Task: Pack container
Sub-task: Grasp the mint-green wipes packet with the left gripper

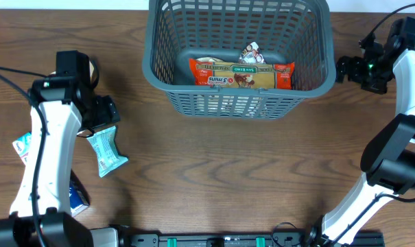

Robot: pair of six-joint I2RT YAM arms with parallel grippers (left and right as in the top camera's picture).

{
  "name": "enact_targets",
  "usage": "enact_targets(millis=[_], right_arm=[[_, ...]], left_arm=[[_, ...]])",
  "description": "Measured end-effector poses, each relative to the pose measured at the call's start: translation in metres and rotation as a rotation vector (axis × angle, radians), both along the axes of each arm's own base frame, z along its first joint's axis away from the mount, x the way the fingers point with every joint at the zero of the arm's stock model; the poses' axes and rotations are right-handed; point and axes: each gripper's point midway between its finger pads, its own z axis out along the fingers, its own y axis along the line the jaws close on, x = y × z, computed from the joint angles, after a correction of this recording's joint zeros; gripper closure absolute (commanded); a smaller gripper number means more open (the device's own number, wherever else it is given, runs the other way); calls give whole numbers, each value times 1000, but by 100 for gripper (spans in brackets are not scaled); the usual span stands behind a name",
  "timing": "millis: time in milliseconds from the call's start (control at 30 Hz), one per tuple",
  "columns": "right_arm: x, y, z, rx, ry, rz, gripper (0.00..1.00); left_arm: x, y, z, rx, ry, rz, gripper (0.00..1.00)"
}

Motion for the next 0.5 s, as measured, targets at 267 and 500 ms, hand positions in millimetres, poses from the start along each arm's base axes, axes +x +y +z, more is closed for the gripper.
enact_targets(millis=[267,500], right_arm=[[-2,-7,-1,-40,11,-6,1],[-2,-8,-2,-47,13,-6,1]], left_arm=[[-29,-2,-28,-8,-107,84,2],[-64,-5,-66,-19,-33,116,1]])
